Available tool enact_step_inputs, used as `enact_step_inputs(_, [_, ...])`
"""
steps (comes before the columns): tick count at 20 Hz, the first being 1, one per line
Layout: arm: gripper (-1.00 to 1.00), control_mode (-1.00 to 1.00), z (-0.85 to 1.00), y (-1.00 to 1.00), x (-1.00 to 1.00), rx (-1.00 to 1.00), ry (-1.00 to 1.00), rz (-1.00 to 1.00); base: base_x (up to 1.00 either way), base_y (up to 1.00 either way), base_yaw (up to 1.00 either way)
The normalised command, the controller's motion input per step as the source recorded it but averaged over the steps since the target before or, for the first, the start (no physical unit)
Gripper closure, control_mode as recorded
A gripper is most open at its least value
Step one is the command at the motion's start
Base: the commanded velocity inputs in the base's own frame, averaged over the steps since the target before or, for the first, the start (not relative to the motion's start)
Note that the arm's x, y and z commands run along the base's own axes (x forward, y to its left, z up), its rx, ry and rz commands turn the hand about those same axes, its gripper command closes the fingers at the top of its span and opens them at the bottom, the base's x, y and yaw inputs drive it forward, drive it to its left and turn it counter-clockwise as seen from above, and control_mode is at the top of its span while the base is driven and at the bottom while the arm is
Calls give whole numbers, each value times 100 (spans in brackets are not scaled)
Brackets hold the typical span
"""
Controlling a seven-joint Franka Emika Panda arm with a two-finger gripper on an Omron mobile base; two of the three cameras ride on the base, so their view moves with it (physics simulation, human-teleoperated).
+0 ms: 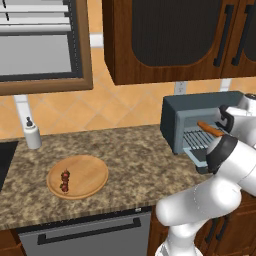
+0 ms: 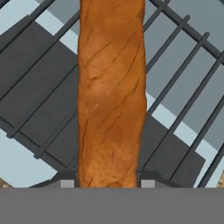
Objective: Pick up the kebab skewer and baguette bread, and place them inside the toaster oven. Close the toaster oven door and start by setting the timer.
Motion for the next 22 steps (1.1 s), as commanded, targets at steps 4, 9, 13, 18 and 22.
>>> enact_step_inputs(4, [100,-100,0,-12,6,-1,-4,2,0,0,0])
enact_step_inputs(9, [100,-100,-6,-10,6,-2,0,2,0,0,0])
enact_step_inputs(13, [100,-100,-16,-12,2,-5,0,4,0,0,0])
enact_step_inputs(18, [-100,-100,-20,-9,0,-6,0,3,0,0,0])
enact_step_inputs(22, [-100,-100,-6,-19,0,-4,-1,3,0,0,0])
